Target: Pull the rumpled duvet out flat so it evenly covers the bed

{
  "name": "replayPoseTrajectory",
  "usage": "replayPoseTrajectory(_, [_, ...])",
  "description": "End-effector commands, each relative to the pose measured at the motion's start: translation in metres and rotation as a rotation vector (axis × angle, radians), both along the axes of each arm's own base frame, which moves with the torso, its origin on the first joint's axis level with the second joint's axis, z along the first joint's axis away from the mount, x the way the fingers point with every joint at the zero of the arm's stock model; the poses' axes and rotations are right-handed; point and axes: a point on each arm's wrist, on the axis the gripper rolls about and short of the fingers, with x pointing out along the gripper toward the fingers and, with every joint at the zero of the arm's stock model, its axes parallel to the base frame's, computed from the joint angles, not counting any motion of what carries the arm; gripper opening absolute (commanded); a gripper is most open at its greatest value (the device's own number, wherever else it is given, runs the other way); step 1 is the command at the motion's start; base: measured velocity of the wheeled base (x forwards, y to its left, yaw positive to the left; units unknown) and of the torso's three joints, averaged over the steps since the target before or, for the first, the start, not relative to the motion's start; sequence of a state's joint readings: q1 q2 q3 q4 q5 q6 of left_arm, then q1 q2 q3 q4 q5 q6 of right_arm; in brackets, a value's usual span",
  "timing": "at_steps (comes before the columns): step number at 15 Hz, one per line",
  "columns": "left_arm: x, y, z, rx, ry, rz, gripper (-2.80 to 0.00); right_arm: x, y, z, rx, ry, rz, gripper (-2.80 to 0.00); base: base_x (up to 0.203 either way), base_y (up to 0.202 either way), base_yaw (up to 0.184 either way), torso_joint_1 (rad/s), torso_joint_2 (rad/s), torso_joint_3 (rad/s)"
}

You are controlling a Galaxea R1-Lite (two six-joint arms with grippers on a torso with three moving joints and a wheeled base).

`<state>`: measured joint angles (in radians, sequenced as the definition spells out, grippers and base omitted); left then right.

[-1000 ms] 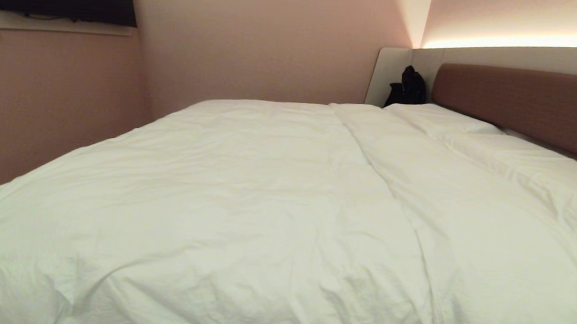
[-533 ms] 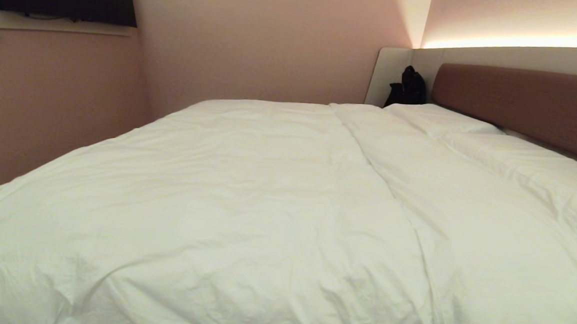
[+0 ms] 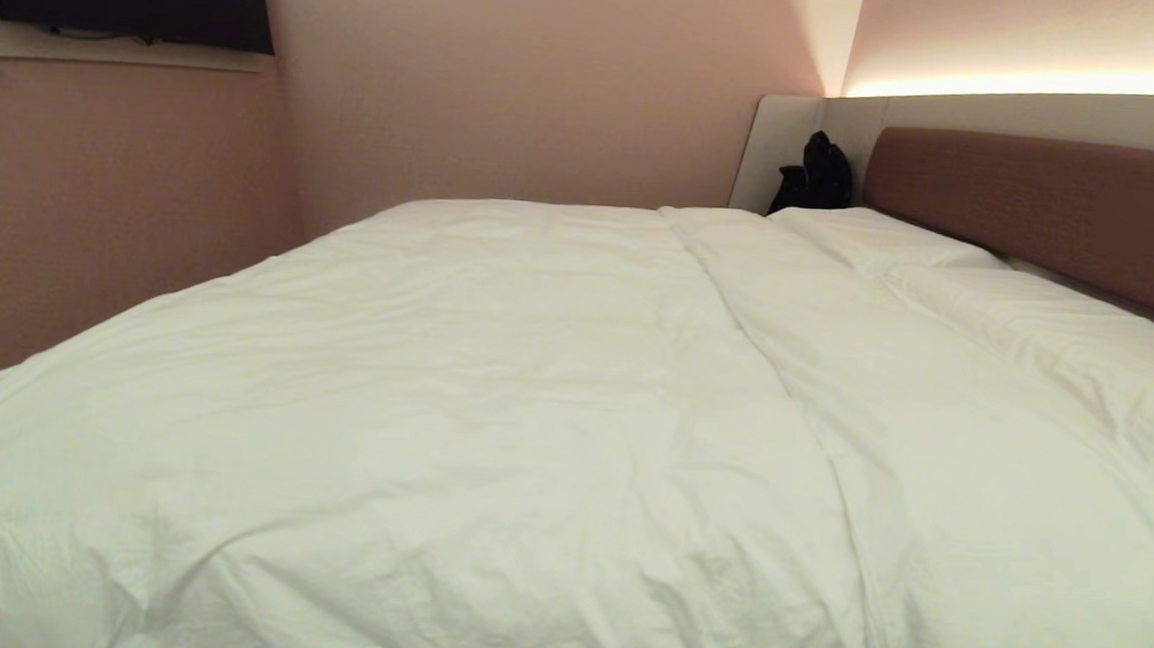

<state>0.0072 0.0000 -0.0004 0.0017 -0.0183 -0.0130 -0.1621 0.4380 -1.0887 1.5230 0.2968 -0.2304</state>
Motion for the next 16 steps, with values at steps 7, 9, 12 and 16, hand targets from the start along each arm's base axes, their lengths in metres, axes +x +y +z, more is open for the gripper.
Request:
replayPoseTrajectory(7, [0.000, 0.000, 0.000, -0.001, -0.001, 0.000, -2.80, -0.013, 0.000, -0.011, 0.001, -0.029, 0.017, -2.80, 0.000, 0.000, 0.000, 0.000, 0.00, 0.000])
replayPoseTrajectory(9, [0.000, 0.000, 0.000, -0.001, 0.000, 0.000, -2.80, -0.017, 0.000, -0.014, -0.003, -0.061, 0.018, -2.80, 0.000, 0.000, 0.000, 0.000, 0.00, 0.000])
replayPoseTrajectory(12, [0.000, 0.000, 0.000, -0.001, -0.001, 0.000, -2.80, -0.020, 0.001, -0.019, -0.009, -0.107, 0.016, -2.80, 0.000, 0.000, 0.000, 0.000, 0.00, 0.000])
replayPoseTrajectory(16, [0.000, 0.000, 0.000, -0.001, -0.001, 0.000, -2.80, -0.026, 0.001, -0.024, -0.009, -0.138, 0.012, -2.80, 0.000, 0.000, 0.000, 0.000, 0.00, 0.000])
